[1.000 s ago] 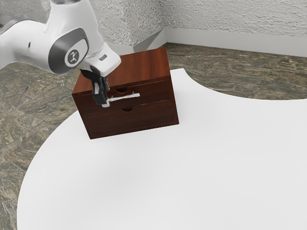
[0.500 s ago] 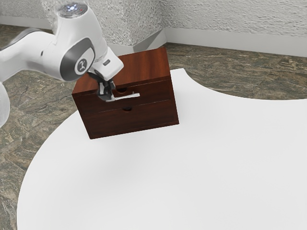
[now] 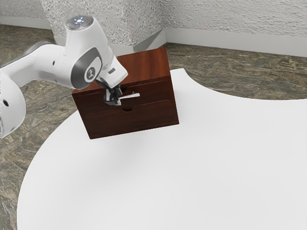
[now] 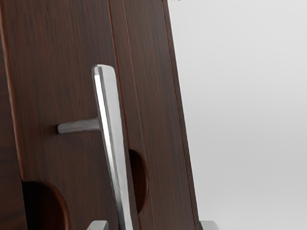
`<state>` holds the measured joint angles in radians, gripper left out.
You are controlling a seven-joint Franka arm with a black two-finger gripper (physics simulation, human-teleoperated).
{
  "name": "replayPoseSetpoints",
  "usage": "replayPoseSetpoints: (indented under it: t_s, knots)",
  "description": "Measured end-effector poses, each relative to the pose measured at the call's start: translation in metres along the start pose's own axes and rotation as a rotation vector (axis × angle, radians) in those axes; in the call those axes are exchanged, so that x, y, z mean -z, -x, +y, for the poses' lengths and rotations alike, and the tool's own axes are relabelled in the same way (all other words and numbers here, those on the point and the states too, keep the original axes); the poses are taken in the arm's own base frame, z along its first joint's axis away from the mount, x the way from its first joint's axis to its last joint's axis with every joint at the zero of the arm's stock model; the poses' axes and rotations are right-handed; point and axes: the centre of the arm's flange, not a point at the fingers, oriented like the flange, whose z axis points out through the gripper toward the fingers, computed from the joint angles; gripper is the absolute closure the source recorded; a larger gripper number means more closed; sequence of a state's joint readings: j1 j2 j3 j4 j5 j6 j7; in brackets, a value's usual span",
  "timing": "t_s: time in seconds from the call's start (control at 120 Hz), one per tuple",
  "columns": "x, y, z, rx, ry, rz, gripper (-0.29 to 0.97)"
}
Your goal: Pull the drawer handle with one arm to open the drawer
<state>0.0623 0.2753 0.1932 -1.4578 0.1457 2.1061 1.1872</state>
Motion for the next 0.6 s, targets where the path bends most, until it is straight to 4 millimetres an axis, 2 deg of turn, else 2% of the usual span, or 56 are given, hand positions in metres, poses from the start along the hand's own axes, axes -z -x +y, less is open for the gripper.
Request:
replayPoseSetpoints:
  t_s: [0.242, 0.375, 0.442, 0.6]
  knots:
    - [-0.006, -0.008, 0.003, -0.012, 0.013, 0.033, 0.68]
    - [-0.006, -0.013, 0.007, -0.027, 0.017, 0.041, 0.73]
    - [-0.002, -0.019, 0.014, -0.042, 0.019, 0.047, 0.74]
    - [0.002, -0.021, 0.037, -0.06, 0.036, 0.065, 0.75]
